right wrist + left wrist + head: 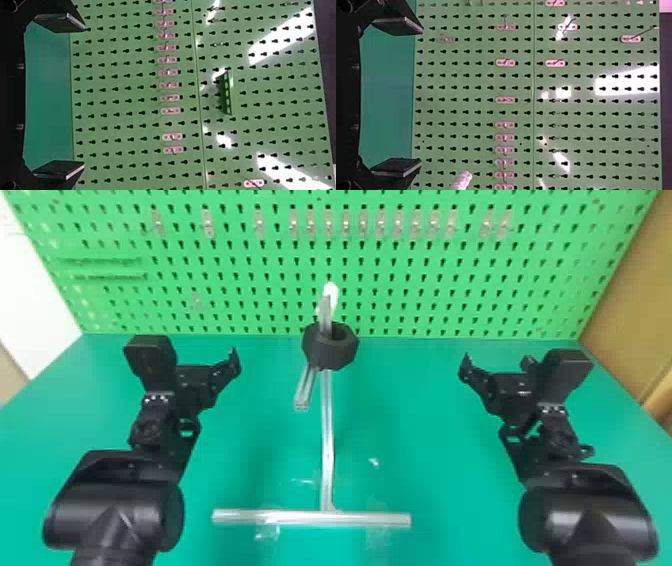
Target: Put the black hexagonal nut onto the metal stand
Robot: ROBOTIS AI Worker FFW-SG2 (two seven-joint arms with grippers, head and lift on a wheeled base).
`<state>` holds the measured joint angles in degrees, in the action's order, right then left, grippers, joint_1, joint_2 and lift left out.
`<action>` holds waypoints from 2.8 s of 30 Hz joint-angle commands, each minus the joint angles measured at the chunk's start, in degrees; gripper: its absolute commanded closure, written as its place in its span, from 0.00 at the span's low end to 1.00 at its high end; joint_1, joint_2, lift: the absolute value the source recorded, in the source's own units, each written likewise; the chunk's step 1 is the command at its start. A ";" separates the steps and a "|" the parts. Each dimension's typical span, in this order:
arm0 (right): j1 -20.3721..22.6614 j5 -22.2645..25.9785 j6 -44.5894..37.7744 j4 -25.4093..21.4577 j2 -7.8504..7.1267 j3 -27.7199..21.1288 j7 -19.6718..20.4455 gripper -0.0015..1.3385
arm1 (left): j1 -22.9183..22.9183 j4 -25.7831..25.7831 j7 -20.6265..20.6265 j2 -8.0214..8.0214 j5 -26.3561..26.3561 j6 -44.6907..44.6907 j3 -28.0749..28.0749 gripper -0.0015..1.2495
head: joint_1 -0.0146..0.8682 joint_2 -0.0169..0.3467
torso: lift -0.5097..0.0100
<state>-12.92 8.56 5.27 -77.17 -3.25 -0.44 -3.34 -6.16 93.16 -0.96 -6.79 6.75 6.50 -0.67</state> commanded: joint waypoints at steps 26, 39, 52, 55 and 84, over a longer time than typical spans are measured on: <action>0.35 -0.48 -0.09 -1.23 0.00 -0.27 0.88 0.07 | -0.60 -0.17 0.00 0.20 -0.60 0.09 -0.03 0.09 | 0.80 0.27 | 0.98; 0.44 -0.57 -1.58 -1.93 0.00 -0.27 0.88 0.07 | -1.13 -0.17 0.00 0.29 -0.95 0.00 -0.03 0.09 | 0.80 0.27 | 0.98; 0.70 -0.74 -3.69 -2.90 0.09 -0.35 1.05 0.07 | -1.13 -0.17 0.00 0.37 -1.21 0.00 -0.12 0.09 | 0.80 0.27 | 0.98; 0.70 -0.74 -4.39 -3.43 0.00 -0.27 1.14 0.07 | -1.13 -0.26 0.00 0.37 -1.21 0.00 -0.12 0.09 | 0.80 0.27 | 0.98; 0.97 -0.04 -5.01 -4.04 -0.09 0.17 1.23 0.07 | -1.04 -0.43 0.00 0.73 -1.04 -0.53 0.06 0.09 | 0.80 0.27 | 0.98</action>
<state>-11.95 8.43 0.40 -81.14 -3.28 -0.26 -2.11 -7.20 92.72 -0.96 -6.18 5.74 5.99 -0.61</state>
